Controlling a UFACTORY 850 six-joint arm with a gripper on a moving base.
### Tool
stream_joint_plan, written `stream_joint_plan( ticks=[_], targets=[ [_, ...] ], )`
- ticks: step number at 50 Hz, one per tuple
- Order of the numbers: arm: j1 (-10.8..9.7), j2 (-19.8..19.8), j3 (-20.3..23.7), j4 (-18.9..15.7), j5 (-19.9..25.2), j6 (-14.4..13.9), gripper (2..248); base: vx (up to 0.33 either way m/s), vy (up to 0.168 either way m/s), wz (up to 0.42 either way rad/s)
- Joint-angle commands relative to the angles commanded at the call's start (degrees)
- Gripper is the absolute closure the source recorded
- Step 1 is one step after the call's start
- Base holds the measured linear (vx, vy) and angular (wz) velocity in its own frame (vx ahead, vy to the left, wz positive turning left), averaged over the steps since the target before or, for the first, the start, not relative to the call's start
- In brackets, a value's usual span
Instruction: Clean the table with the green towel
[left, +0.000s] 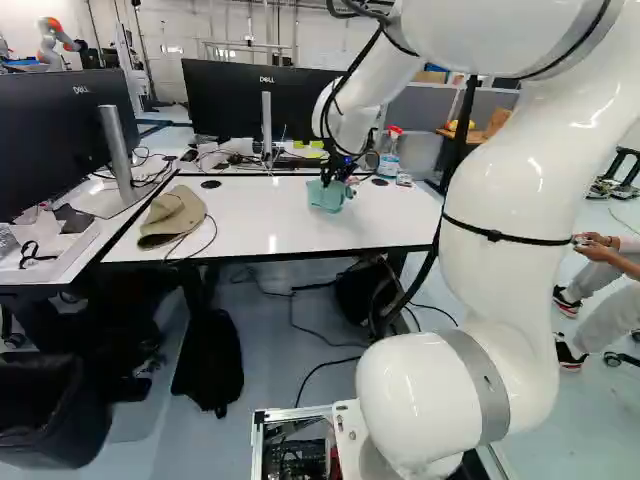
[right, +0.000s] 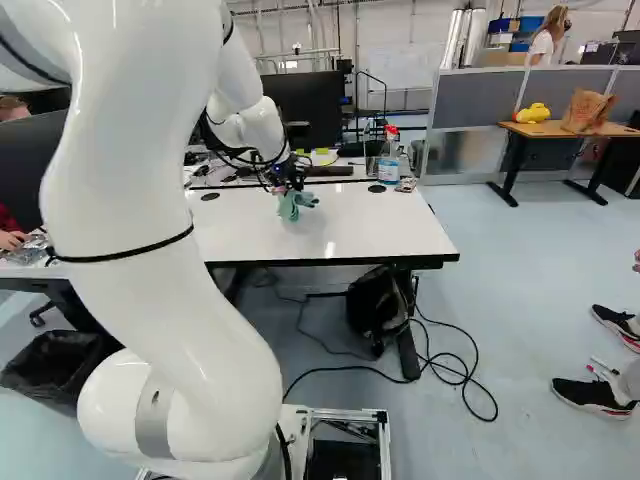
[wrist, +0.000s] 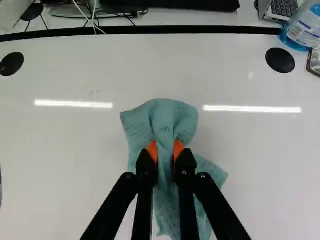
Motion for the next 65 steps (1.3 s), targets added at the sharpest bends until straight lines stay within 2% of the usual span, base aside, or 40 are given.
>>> stream_joint_plan(
  ticks=[65],
  targets=[
    [8.53,-12.44,-15.29,0.0,0.0,0.0,197,0.0,0.0,0.0]
  ],
)
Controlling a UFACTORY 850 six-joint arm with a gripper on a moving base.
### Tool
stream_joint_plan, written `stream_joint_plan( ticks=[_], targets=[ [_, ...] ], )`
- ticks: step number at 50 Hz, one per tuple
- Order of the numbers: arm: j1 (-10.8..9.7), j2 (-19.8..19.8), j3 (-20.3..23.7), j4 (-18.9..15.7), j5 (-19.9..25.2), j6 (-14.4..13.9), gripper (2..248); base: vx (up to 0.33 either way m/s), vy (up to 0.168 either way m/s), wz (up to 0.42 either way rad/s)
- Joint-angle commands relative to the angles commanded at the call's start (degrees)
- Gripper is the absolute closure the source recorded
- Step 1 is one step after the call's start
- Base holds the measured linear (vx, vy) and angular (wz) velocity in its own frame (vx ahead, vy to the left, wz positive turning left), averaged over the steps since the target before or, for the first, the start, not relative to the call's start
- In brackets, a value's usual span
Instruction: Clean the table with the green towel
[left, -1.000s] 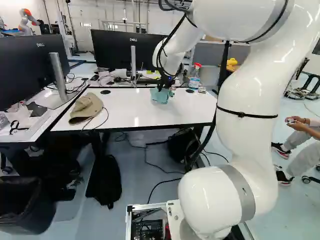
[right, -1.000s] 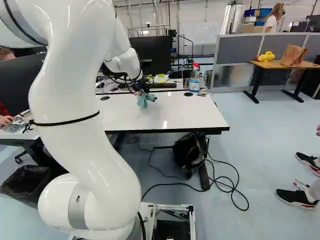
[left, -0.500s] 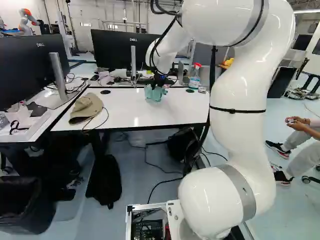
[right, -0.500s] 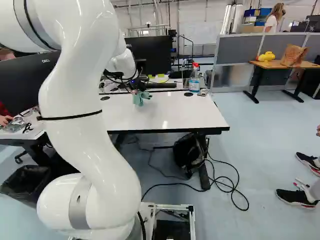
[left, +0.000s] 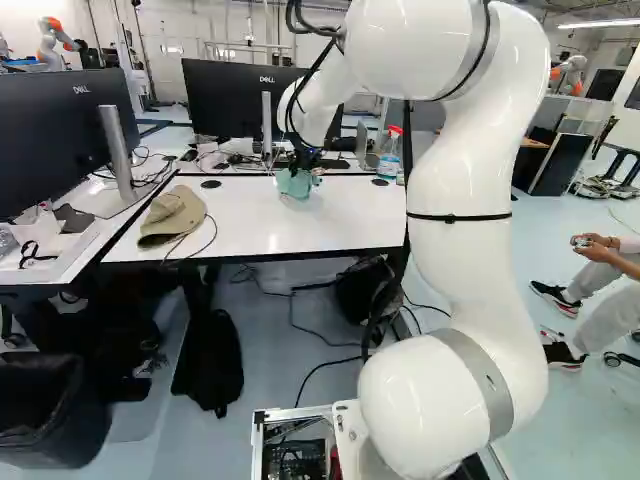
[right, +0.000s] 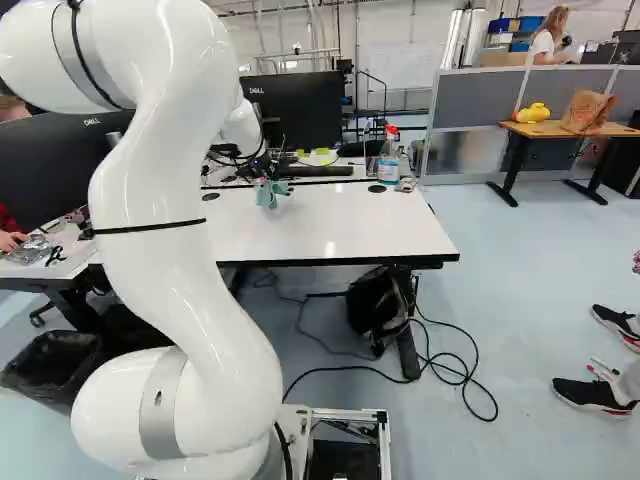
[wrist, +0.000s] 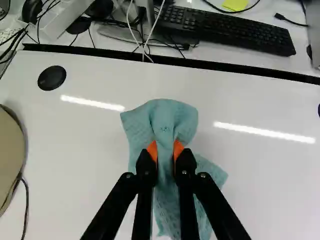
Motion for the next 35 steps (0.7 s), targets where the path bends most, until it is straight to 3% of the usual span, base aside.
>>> stream_joint_plan(
  ticks=[35],
  targets=[
    [4.39,-6.06,-7.93,0.0,0.0,0.0,197,0.0,0.0,0.0]
  ],
)
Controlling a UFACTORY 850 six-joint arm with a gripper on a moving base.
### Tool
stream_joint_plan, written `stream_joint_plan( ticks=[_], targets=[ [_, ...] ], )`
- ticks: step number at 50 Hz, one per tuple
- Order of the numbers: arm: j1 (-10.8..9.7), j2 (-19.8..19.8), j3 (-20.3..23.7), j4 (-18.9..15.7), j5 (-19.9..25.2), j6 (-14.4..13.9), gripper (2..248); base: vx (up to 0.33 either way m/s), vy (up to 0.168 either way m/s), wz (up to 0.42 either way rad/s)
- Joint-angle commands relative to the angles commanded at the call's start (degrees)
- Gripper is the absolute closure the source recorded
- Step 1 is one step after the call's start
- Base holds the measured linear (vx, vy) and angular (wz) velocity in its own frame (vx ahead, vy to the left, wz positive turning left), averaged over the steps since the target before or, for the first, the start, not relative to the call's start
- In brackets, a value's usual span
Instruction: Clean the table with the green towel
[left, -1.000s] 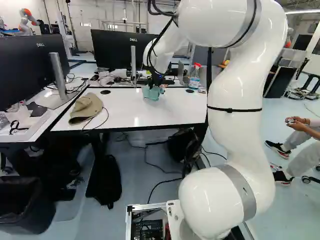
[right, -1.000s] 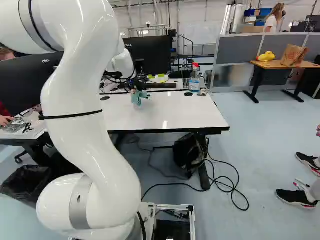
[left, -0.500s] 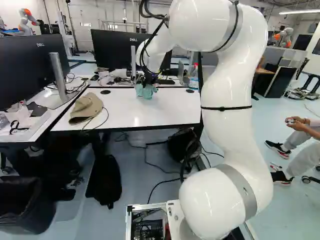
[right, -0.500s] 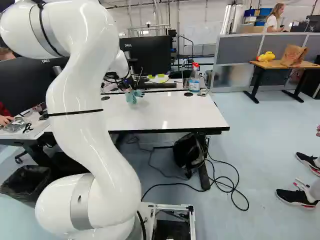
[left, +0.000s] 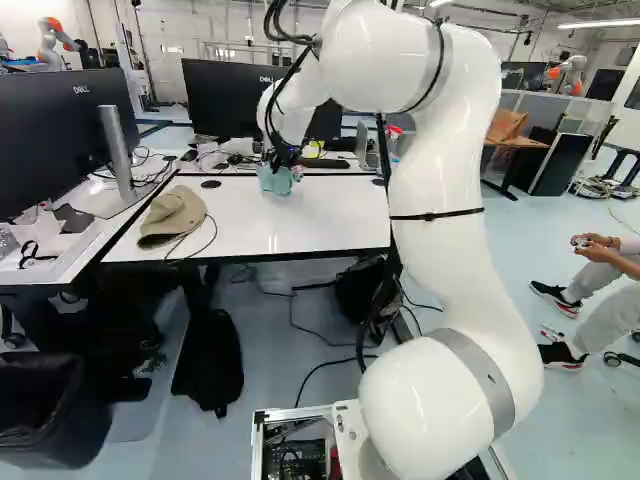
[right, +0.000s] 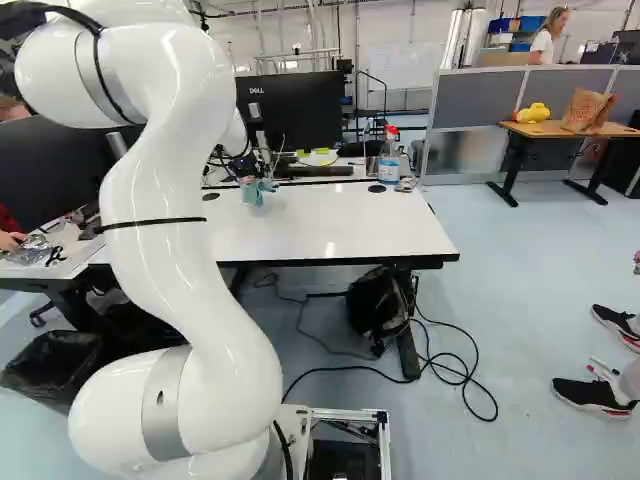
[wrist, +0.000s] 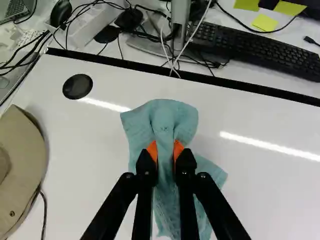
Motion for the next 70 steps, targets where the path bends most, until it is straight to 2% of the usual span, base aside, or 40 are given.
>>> stream_joint_plan(
  ticks=[17,59,70],
  targets=[
    [0.3,-4.78,-4.49,0.0,0.0,0.0,197,0.0,0.0,0.0],
    [0.31,-10.02,-5.73,0.0,0.0,0.0,197,0.0,0.0,0.0],
    [0.31,-10.02,-5.73,0.0,-0.01,0.0,197,0.0,0.0,0.0]
  ],
)
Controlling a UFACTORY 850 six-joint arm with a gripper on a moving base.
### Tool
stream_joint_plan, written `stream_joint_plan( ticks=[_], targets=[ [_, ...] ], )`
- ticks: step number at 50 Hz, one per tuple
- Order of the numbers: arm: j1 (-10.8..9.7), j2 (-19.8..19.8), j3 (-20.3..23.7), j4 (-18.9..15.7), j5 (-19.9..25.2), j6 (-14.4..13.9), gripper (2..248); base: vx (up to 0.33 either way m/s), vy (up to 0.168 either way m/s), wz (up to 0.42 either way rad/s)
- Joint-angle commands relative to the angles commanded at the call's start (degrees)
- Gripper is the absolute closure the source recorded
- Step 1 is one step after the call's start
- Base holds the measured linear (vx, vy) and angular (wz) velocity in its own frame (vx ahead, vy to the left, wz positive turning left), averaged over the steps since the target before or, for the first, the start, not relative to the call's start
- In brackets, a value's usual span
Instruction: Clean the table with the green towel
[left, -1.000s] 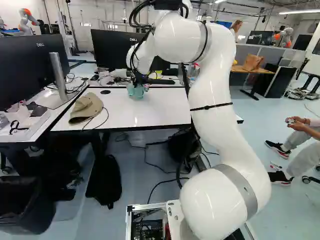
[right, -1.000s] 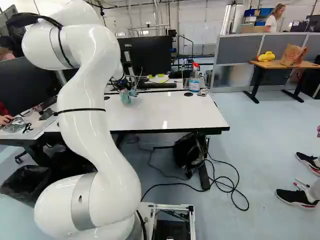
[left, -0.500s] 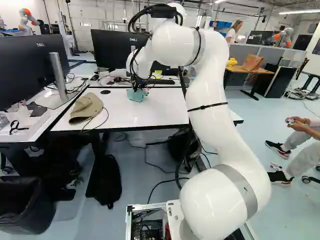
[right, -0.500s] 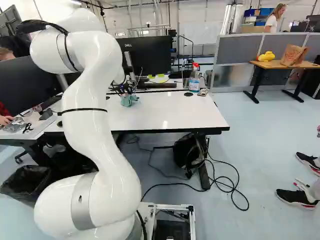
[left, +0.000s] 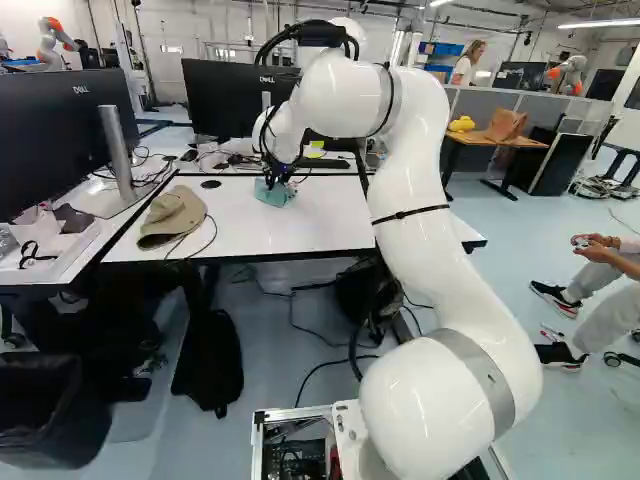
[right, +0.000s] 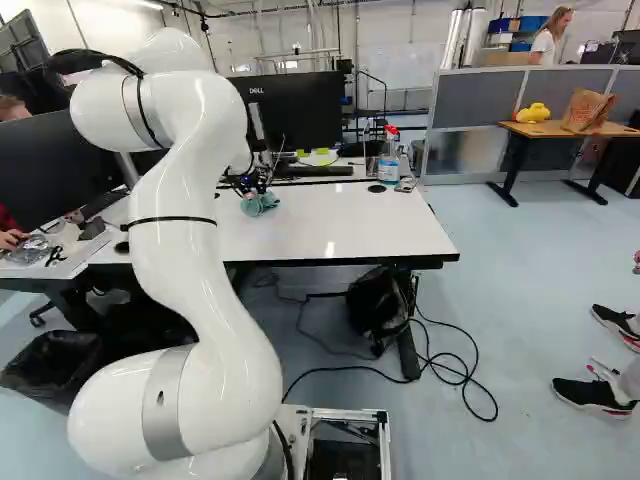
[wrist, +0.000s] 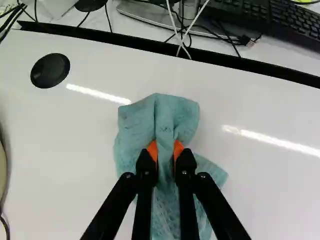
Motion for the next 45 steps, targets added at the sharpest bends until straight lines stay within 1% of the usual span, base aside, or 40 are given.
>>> stream_joint_plan(
  ticks=[20,28,45],
  targets=[
    [0.0,0.0,0.0,0.0,-1.74,0.0,197,0.0,0.0,0.0],
    [0.1,0.12,0.17,0.0,-1.8,0.0,197,0.0,0.0,0.0],
    [1.59,2.97,4.29,0.0,-1.8,0.0,197,0.0,0.0,0.0]
  ],
)
